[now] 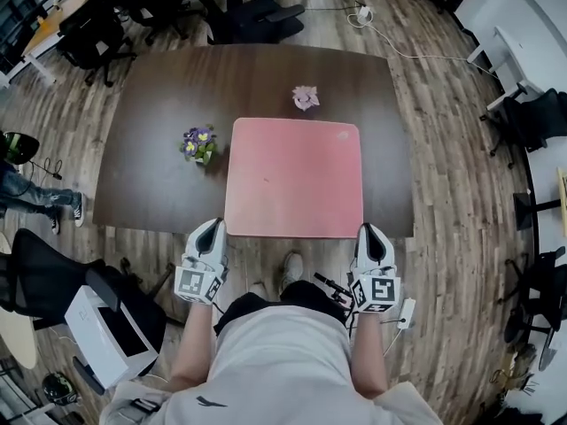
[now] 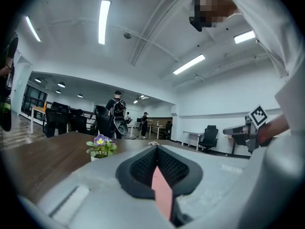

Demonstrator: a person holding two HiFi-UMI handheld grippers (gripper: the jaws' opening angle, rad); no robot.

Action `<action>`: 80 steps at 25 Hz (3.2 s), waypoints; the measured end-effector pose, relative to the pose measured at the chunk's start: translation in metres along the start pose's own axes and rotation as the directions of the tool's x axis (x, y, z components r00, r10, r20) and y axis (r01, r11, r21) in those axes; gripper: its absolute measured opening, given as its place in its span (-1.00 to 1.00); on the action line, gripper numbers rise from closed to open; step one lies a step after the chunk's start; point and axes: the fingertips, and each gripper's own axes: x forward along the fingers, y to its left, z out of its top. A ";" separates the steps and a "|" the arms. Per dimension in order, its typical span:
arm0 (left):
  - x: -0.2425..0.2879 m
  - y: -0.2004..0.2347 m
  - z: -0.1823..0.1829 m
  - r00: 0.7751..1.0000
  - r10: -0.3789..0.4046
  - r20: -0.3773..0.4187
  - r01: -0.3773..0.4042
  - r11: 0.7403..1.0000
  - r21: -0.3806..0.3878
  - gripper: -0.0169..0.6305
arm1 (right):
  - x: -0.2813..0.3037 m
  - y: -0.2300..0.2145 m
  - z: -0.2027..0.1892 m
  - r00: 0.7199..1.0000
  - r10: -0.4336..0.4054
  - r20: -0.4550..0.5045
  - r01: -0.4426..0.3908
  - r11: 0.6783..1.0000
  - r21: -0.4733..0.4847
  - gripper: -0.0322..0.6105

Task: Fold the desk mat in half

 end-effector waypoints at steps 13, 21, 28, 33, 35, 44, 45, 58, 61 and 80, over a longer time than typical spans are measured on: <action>0.074 0.026 0.005 0.994 0.104 -0.015 -0.103 0.994 0.035 -0.93 | 0.071 -0.054 -0.003 0.997 0.069 -0.032 -0.069 0.998 -0.013 -0.84; 0.105 0.029 -0.004 0.998 0.046 -0.046 -0.046 0.999 0.006 -0.93 | 0.094 -0.062 -0.013 0.997 0.018 -0.075 -0.016 1.000 0.019 -0.83; 0.101 0.035 -0.013 0.998 0.031 -0.060 -0.031 1.000 -0.002 -0.93 | 0.109 -0.053 -0.019 0.995 0.011 -0.098 -0.011 1.000 0.003 -0.83; 0.094 0.041 -0.010 0.998 0.036 -0.054 -0.035 0.999 0.006 -0.93 | 0.113 -0.055 -0.017 0.996 0.007 -0.089 -0.007 1.000 0.005 -0.83; 0.092 0.042 -0.007 0.998 0.045 -0.046 -0.045 0.999 0.012 -0.93 | 0.112 -0.060 -0.019 0.996 0.003 -0.094 -0.002 1.000 0.009 -0.83; 0.078 0.041 -0.008 0.997 0.071 -0.037 -0.070 0.997 0.021 -0.93 | 0.110 -0.066 -0.086 0.961 0.025 -0.276 -0.008 0.998 0.060 -0.54; 0.077 0.039 -0.009 0.997 0.068 -0.036 -0.067 0.998 0.019 -0.93 | 0.112 -0.067 -0.099 0.948 0.025 -0.317 -0.006 0.998 0.061 -0.42; 0.065 0.044 -0.004 0.998 0.033 -0.051 -0.031 0.999 0.041 -0.93 | 0.148 -0.077 -0.202 0.720 0.024 -0.694 0.101 0.985 0.138 0.31; 0.065 0.045 -0.005 0.998 0.032 -0.059 -0.030 0.999 0.041 -0.93 | 0.147 -0.079 -0.201 0.699 0.011 -0.715 0.116 0.985 0.129 0.32; 0.062 0.030 -0.009 0.998 0.006 -0.059 -0.005 1.000 0.024 -0.93 | 0.151 -0.043 -0.171 0.726 0.257 -0.637 -0.053 0.946 0.321 -0.77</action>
